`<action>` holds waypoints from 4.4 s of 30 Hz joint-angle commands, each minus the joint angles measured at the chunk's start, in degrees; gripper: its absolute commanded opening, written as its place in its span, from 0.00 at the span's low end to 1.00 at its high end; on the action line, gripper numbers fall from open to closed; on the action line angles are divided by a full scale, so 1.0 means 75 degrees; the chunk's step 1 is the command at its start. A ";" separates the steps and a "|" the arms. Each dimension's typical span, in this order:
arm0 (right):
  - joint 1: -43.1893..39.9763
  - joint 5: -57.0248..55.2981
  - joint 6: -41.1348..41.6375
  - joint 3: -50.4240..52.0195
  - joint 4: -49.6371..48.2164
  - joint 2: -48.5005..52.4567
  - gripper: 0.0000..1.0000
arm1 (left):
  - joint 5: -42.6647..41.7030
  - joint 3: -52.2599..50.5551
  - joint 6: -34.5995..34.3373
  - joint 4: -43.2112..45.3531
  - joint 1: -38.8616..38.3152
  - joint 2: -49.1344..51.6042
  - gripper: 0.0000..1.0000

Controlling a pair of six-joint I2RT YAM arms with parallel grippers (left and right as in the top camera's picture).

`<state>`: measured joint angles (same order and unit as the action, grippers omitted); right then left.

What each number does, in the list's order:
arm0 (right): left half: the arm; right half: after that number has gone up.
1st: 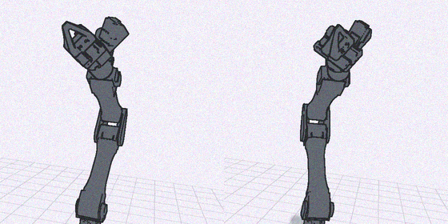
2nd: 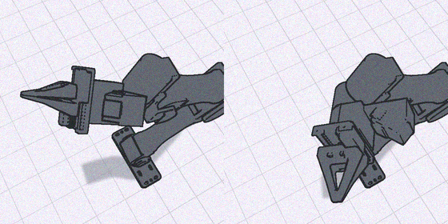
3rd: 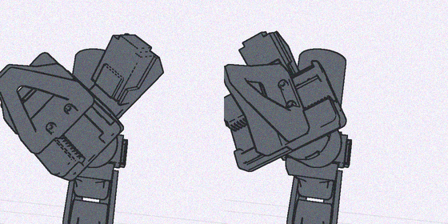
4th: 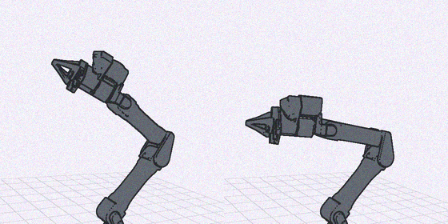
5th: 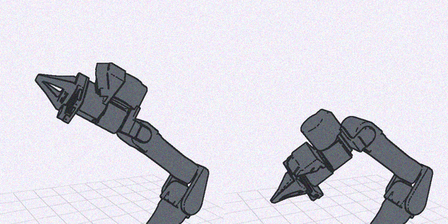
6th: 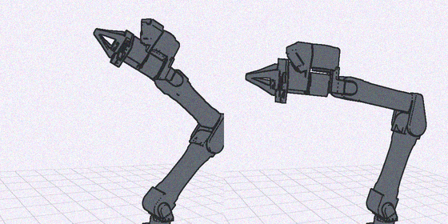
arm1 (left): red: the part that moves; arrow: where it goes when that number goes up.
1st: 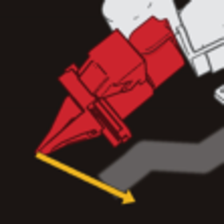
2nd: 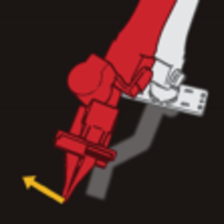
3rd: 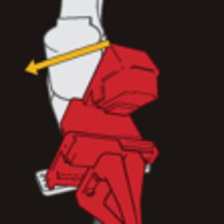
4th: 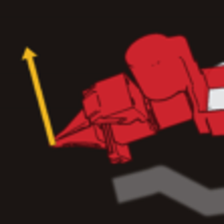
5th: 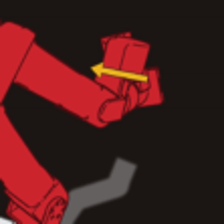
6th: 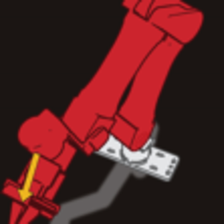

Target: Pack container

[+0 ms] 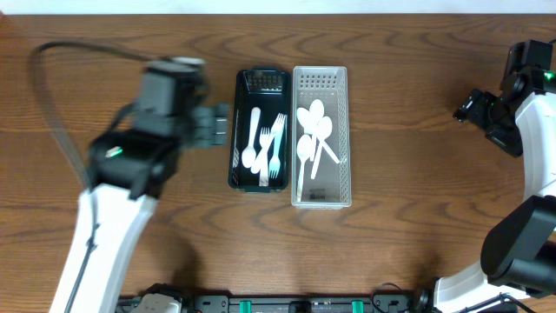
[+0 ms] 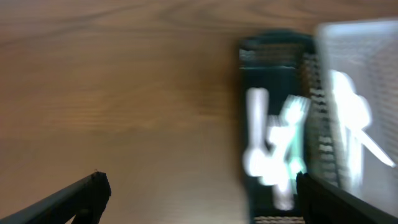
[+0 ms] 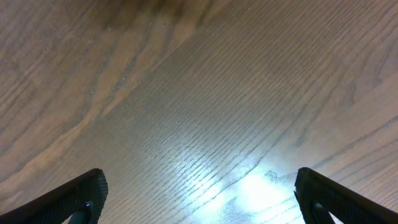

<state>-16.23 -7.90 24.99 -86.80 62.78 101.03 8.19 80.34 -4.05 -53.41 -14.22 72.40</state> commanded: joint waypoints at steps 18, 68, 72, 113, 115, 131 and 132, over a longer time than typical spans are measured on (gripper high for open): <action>-0.0032 -0.0029 -0.0029 0.0006 0.0000 0.0032 0.99 | 0.0493 0.0015 -0.0125 -0.0536 0.2742 -0.0472 0.98; 0.3037 -0.0289 -0.1338 0.8574 -0.3730 -1.1797 0.99 | 0.0493 0.0015 -0.0125 -0.0536 0.2745 -0.0472 0.98; 0.2920 -0.0286 -0.1230 0.9320 -0.3803 -1.2520 0.99 | 0.0493 0.0015 -0.0125 -0.0536 0.2745 -0.0472 0.98; 0.2868 -0.0289 -0.1230 1.0398 -0.3885 -1.3429 0.99 | 0.0490 0.0003 -0.0125 -0.0565 0.2550 -0.0845 0.98; 0.2868 -0.0289 -0.1230 1.0398 -0.3885 -1.3429 0.99 | 0.0490 -0.0076 -0.0125 -0.0565 0.2343 -0.1169 0.98; 0.2868 -0.0289 -0.1230 1.0398 -0.3885 -1.3429 0.99 | 0.0513 -0.4380 -0.0685 0.2305 0.1699 -0.5703 0.98; 0.2868 -0.0289 -0.1230 1.0398 -0.3885 -1.3429 0.99 | 0.0513 -0.4905 -0.0807 0.2646 0.1699 -0.6050 0.98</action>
<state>5.78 -9.89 16.03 -9.56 33.56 0.91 11.27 51.55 -6.72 -36.95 -1.26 31.90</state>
